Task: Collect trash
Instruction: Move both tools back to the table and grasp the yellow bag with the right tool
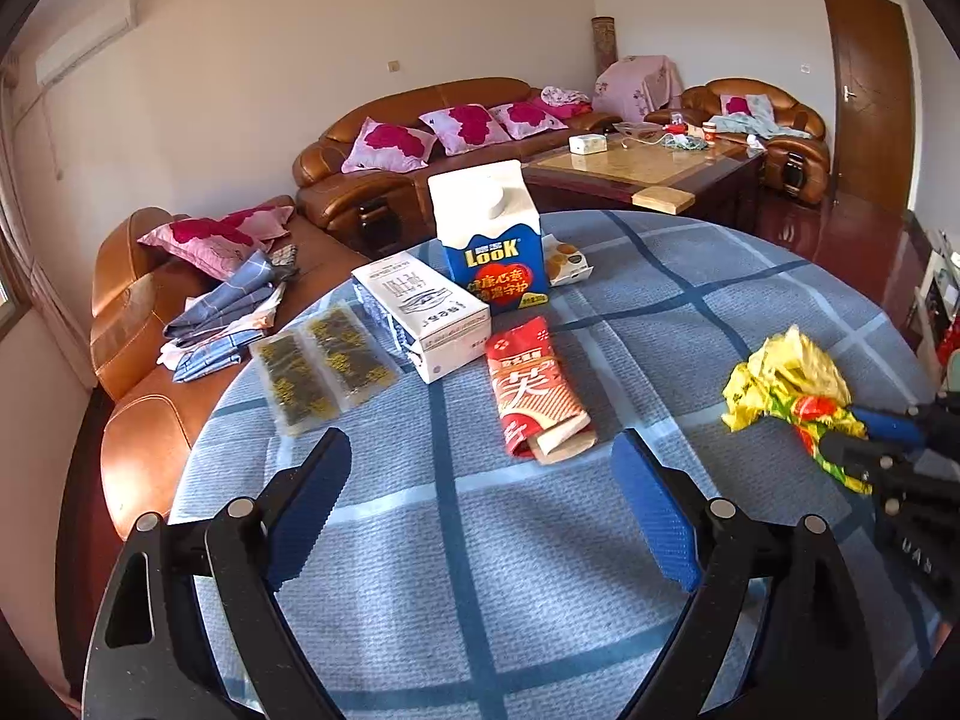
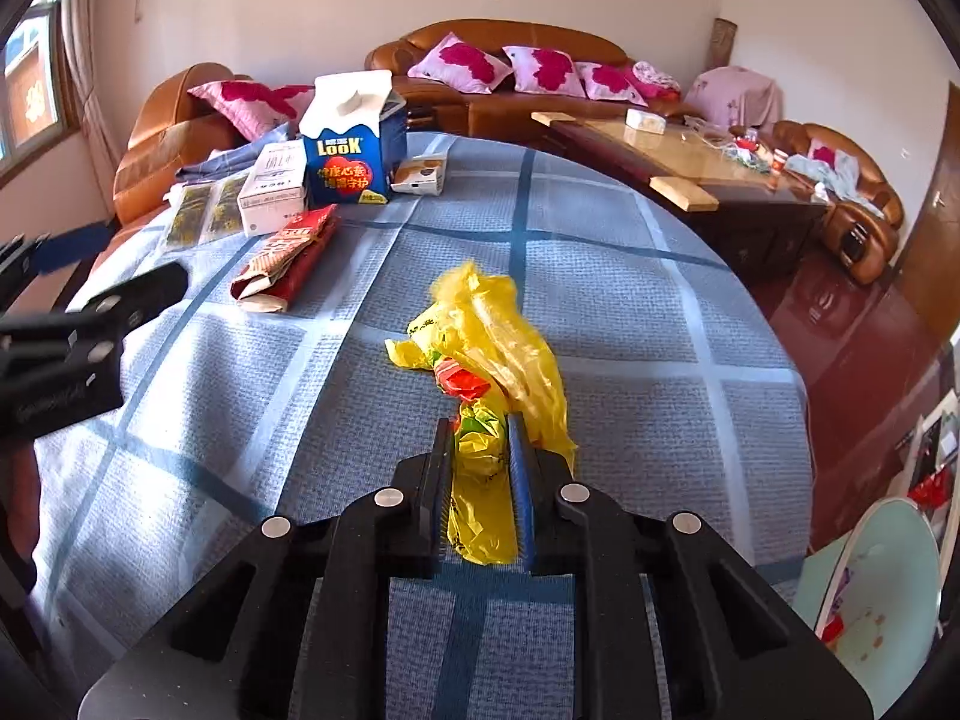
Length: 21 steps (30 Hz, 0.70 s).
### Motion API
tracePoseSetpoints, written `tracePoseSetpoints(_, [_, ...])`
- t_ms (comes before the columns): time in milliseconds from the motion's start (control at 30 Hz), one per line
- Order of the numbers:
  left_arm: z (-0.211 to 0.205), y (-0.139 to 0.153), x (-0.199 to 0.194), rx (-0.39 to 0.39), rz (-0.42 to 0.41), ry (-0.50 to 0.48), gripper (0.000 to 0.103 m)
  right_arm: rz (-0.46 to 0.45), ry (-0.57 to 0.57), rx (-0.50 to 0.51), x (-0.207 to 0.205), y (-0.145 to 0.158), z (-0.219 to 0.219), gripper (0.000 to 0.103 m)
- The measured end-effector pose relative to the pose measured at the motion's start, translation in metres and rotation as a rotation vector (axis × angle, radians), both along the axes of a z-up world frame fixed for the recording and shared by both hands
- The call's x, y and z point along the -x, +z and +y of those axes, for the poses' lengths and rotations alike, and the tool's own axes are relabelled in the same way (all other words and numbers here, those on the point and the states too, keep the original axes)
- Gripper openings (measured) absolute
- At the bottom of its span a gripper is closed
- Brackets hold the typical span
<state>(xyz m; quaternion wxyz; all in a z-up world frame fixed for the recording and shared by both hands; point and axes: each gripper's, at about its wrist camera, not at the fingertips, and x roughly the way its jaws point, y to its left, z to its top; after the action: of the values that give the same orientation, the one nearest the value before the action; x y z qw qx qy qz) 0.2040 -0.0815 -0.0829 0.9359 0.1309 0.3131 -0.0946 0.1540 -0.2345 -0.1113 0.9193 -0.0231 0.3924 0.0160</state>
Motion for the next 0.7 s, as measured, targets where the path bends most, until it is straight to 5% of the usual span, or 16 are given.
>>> tracePoseSetpoints(200, [-0.018, -0.007, -0.020, -0.013, 0.030, 0.000, 0.087, -0.072, -0.042, -0.008, 0.003, 0.013, -0.012, 0.017])
tracePoseSetpoints(600, [-0.026, -0.032, -0.048, -0.001, 0.136, 0.018, 0.080, -0.062, -0.044, -0.014, -0.004, 0.007, -0.020, 0.017])
tracePoseSetpoints(700, [-0.029, -0.038, -0.052, 0.014, 0.180, -0.009, 0.056, -0.059, -0.037, -0.013, -0.004, 0.007, -0.019, 0.017])
